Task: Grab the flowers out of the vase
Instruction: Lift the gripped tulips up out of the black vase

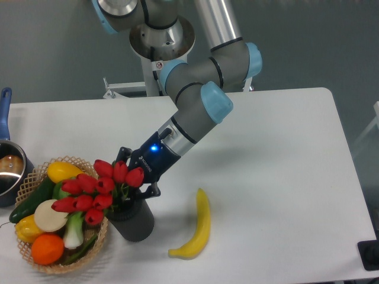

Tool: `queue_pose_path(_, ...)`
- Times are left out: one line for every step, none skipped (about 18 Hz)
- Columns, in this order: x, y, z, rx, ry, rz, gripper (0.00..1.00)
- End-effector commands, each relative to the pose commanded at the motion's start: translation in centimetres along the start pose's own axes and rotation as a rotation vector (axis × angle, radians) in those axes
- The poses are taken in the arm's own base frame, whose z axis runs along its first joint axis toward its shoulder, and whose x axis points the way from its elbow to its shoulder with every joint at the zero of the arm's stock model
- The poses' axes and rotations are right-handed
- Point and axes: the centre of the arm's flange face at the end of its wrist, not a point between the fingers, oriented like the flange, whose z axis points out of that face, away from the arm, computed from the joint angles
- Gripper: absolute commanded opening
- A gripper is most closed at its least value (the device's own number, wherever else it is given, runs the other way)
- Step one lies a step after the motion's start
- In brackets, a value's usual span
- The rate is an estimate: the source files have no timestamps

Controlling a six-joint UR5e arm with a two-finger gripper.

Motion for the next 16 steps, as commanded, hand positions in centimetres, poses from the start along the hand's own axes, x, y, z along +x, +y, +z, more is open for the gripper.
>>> queue_pose_path(0.0, 0.1, 0.0, 0.000, -0.001, -0.004, 0.31)
queue_pose_path(-0.1, 0.0, -0.1, 0.003, -0.002, -0.005, 0.31)
queue_pose_path(-0.2, -0.1, -0.4, 0.012, -0.003, -0.007, 0.31)
queue_pose_path(-0.2, -0.7, -1.0, 0.016, -0.013, -0.009, 0.32)
queue_pose_path(-0.4, -1.1, -1.8, 0.020, -0.027, -0.023, 0.32)
queue_pose_path(-0.5, -1.9, -2.4, 0.024, -0.039, -0.030, 0.33)
queue_pose_path(-0.5, -2.5, -3.0, 0.032, -0.047, -0.047, 0.33)
queue_pose_path(-0.5, -2.9, -3.4, 0.046, -0.049, -0.058, 0.33)
queue_pose_path(-0.5, -3.3, -3.8, 0.063, -0.049, -0.064, 0.33)
queue_pose_path(-0.3, -3.8, -4.1, 0.081, -0.045, -0.066, 0.33)
queue_pose_path(-0.4, -4.1, -4.6, 0.097, -0.047, -0.069, 0.33)
queue_pose_path(-0.4, -4.5, -5.2, 0.114, -0.049, -0.078, 0.33)
queue_pose_path(-0.4, -5.2, -5.7, 0.130, -0.051, -0.087, 0.33)
queue_pose_path(-0.5, -5.6, -6.2, 0.139, -0.054, -0.102, 0.33)
queue_pose_path(-0.3, -6.5, -6.8, 0.150, -0.058, -0.108, 0.33)
queue_pose_path(-0.4, -6.9, -7.1, 0.154, -0.062, -0.121, 0.33)
